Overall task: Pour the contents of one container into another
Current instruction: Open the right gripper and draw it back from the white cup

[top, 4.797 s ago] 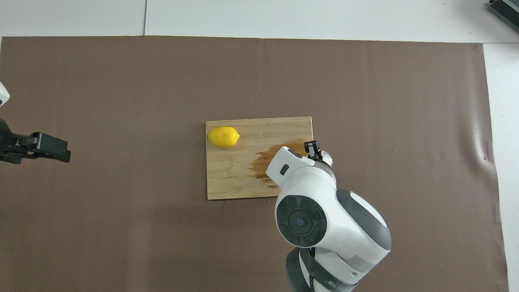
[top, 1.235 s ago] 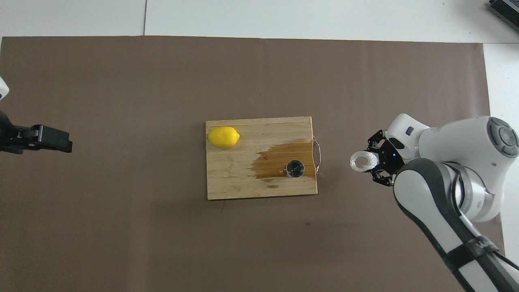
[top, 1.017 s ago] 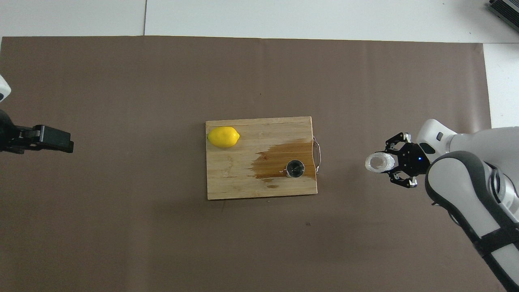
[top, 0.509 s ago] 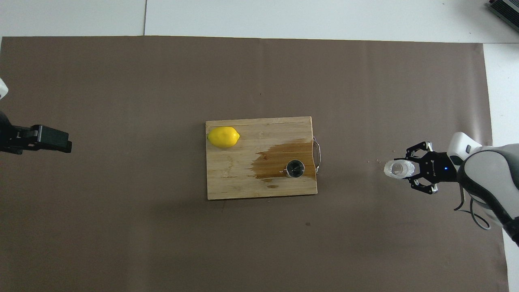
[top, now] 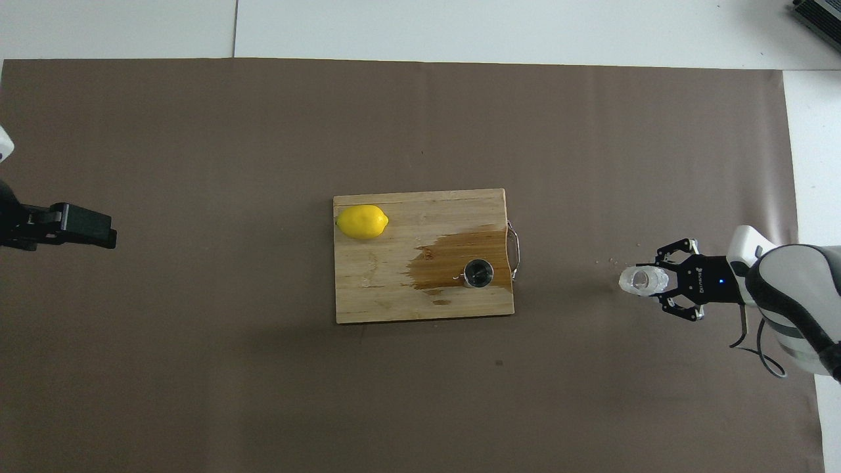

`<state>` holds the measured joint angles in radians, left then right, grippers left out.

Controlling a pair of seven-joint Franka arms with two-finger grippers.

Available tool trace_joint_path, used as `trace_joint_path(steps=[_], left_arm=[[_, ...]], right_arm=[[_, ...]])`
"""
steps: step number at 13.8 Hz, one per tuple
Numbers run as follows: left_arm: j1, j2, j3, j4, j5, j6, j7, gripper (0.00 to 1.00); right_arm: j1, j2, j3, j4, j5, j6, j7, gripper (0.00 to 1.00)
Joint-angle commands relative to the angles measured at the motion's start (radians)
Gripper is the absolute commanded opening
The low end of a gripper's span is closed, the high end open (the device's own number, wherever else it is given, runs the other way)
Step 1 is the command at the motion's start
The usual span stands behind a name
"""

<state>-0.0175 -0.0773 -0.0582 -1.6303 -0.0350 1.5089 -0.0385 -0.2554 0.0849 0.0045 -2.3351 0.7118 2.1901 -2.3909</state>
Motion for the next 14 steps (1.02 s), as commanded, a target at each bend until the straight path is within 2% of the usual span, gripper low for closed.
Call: trace_joint_path(steps=[1, 2, 7, 10, 12, 14], left_arm=[[-0.007, -0.022, 0.006, -0.022, 0.015, -0.007, 0.003, 1.00], [-0.007, -0.022, 0.006, -0.022, 0.015, -0.007, 0.003, 1.00], [-0.007, -0.022, 0.006, -0.022, 0.015, -0.007, 0.003, 1.00], [-0.007, -0.022, 0.006, -0.022, 0.015, -0.007, 0.003, 1.00], [-0.007, -0.022, 0.008, -0.022, 0.015, -0.007, 0.003, 1.00], [-0.007, -0.022, 0.006, -0.022, 0.015, -0.007, 0.003, 1.00]], right_arm=[[-0.021, -0.011, 0.012, -0.030, 0.047, 0.011, -0.047, 0.70], [-0.021, -0.011, 0.012, -0.030, 0.051, 0.011, -0.053, 1.00], [-0.062, -0.019, 0.012, -0.006, 0.051, -0.032, -0.042, 1.00], [-0.059, -0.071, 0.011, 0.033, 0.043, -0.070, -0.007, 1.00], [-0.061, -0.085, 0.008, 0.078, 0.014, -0.111, 0.071, 1.00], [-0.061, -0.090, 0.008, 0.178, -0.075, -0.116, 0.098, 1.00]])
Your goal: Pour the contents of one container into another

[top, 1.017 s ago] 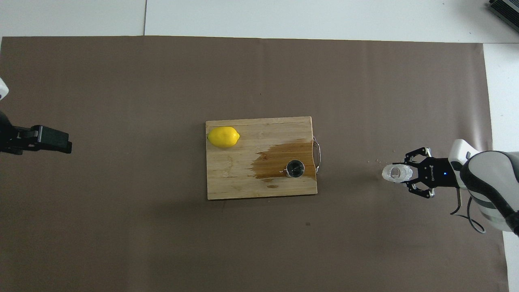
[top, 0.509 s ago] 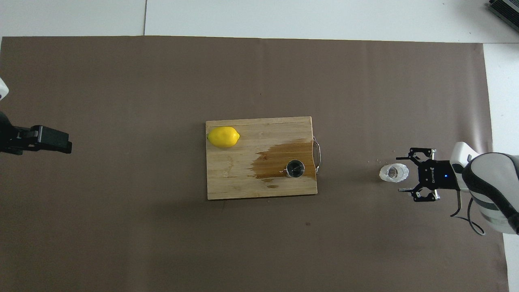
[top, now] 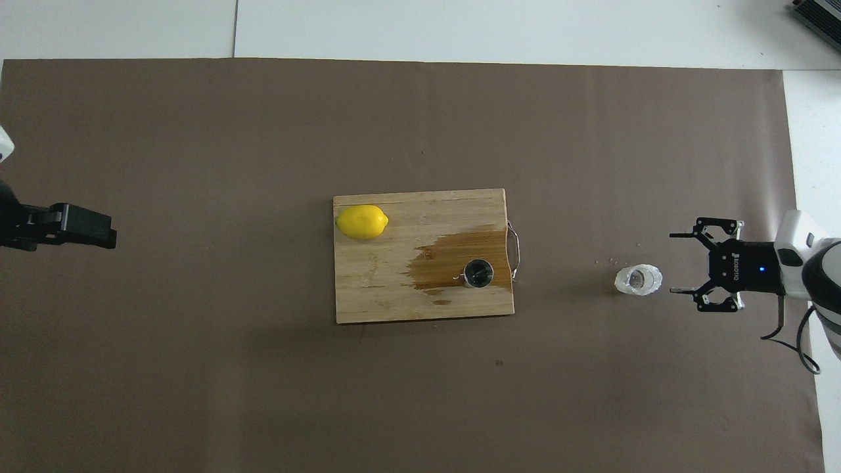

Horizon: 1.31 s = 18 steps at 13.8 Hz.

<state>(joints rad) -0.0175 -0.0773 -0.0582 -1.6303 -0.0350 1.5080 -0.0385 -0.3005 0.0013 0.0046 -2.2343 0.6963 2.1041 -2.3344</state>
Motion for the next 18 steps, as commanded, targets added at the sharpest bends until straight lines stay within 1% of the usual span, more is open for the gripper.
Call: trace_joint_path(steps=[1, 4, 6, 8, 9, 11, 15, 16, 18], left_arm=[[-0.007, -0.022, 0.006, -0.022, 0.015, -0.006, 0.003, 1.00], [-0.007, -0.022, 0.006, -0.022, 0.015, -0.006, 0.003, 1.00], [-0.007, -0.022, 0.006, -0.022, 0.015, -0.006, 0.003, 1.00], [-0.007, -0.022, 0.006, -0.022, 0.015, -0.006, 0.003, 1.00], [-0.007, -0.022, 0.006, -0.022, 0.015, -0.006, 0.003, 1.00], [-0.007, -0.022, 0.006, -0.022, 0.015, -0.006, 0.003, 1.00], [-0.007, -0.022, 0.006, -0.022, 0.015, -0.006, 0.003, 1.00], [-0.007, -0.022, 0.008, -0.022, 0.015, -0.006, 0.003, 1.00], [-0.007, -0.022, 0.006, -0.022, 0.015, -0.006, 0.003, 1.00]], right_arm=[[-0.014, -0.018, 0.011, 0.132, -0.102, -0.024, 0.064, 1.00], [-0.002, -0.023, 0.018, 0.215, -0.147, -0.021, 0.241, 1.00], [0.009, -0.021, 0.026, 0.266, -0.147, -0.021, 0.427, 1.00], [0.036, -0.024, 0.026, 0.291, -0.150, -0.021, 0.602, 1.00], [0.050, -0.024, 0.026, 0.306, -0.150, -0.021, 0.639, 1.00], [0.098, -0.024, 0.026, 0.315, -0.149, -0.015, 0.746, 1.00], [0.182, -0.029, 0.026, 0.341, -0.188, 0.028, 1.117, 1.00], [0.204, -0.029, 0.026, 0.351, -0.205, 0.048, 1.208, 1.00], [0.240, -0.026, 0.026, 0.351, -0.212, 0.098, 1.332, 1.00]])
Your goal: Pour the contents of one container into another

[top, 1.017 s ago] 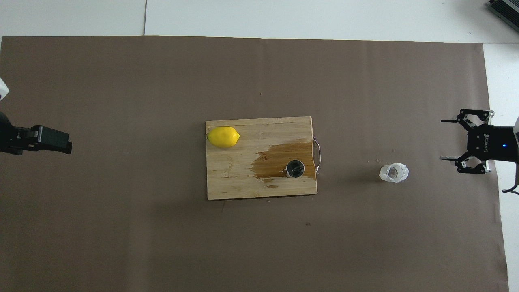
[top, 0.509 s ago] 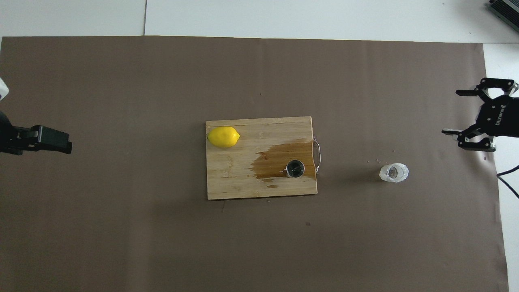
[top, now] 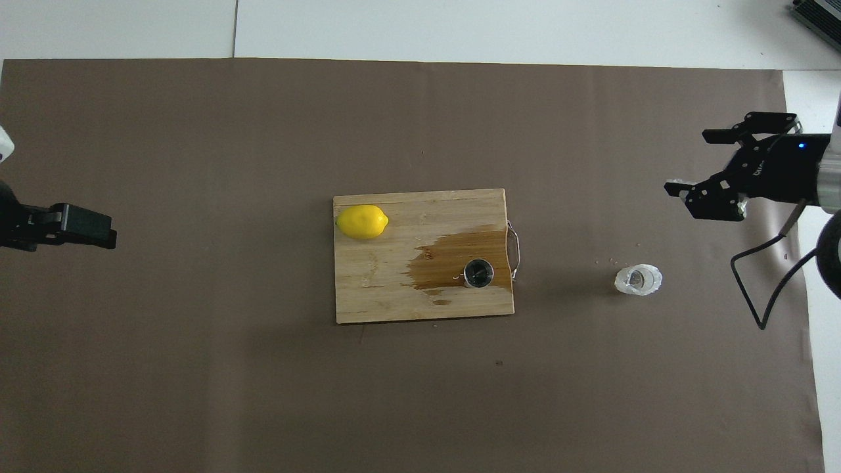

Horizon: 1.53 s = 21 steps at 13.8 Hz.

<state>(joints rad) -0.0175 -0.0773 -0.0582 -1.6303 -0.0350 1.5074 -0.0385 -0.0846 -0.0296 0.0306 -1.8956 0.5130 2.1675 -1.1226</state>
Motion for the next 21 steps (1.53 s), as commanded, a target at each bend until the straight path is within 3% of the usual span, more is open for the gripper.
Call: trace_joint_path(steps=[1, 12, 17, 21], left_arm=[[-0.007, -0.022, 0.006, -0.022, 0.015, -0.006, 0.003, 1.00], [-0.007, -0.022, 0.006, -0.022, 0.015, -0.006, 0.003, 1.00], [-0.007, -0.022, 0.006, -0.022, 0.015, -0.006, 0.003, 1.00], [-0.007, -0.022, 0.006, -0.022, 0.015, -0.006, 0.003, 1.00]], right_arm=[[0.045, 0.007, 0.000, 0.015, -0.036, 0.060, 0.173, 1.00], [0.086, 0.017, 0.000, 0.121, -0.235, 0.080, 0.734, 1.00], [0.089, 0.019, 0.002, 0.139, -0.399, 0.080, 0.926, 1.00], [0.120, 0.017, 0.002, 0.174, -0.453, -0.027, 1.056, 1.00]])
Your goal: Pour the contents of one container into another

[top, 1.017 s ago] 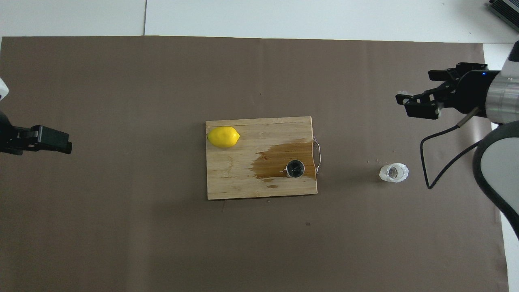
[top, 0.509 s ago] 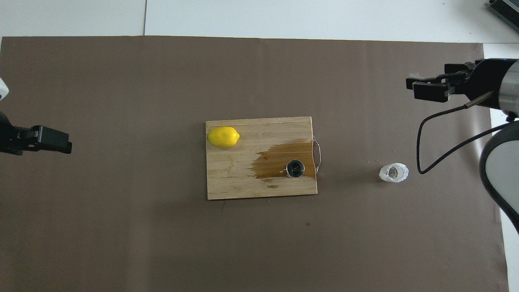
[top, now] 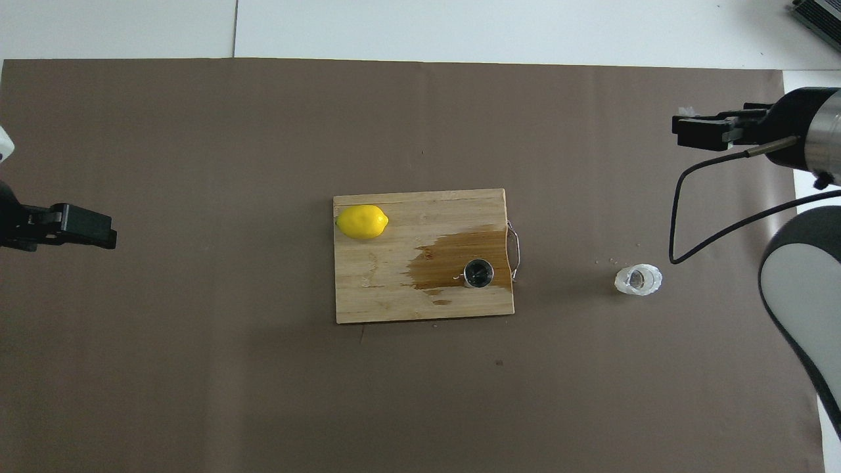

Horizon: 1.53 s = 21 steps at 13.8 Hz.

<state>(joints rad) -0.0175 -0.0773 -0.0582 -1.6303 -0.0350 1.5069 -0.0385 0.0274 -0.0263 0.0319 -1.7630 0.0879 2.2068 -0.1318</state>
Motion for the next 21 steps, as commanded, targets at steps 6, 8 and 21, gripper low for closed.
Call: trace_joint_path(steps=[6, 8, 21], left_arm=[[-0.007, -0.022, 0.006, -0.022, 0.015, -0.005, 0.003, 1.00], [-0.007, -0.022, 0.006, -0.022, 0.015, -0.005, 0.003, 1.00], [-0.007, -0.022, 0.006, -0.022, 0.015, -0.005, 0.003, 1.00]], right_arm=[[0.009, 0.012, 0.002, 0.155, -0.106, -0.349, 0.234, 1.00], [0.009, 0.011, 0.003, 0.190, -0.108, -0.464, 0.302, 1.00], [0.009, -0.055, 0.017, 0.133, -0.094, -0.642, 0.206, 1.00]])
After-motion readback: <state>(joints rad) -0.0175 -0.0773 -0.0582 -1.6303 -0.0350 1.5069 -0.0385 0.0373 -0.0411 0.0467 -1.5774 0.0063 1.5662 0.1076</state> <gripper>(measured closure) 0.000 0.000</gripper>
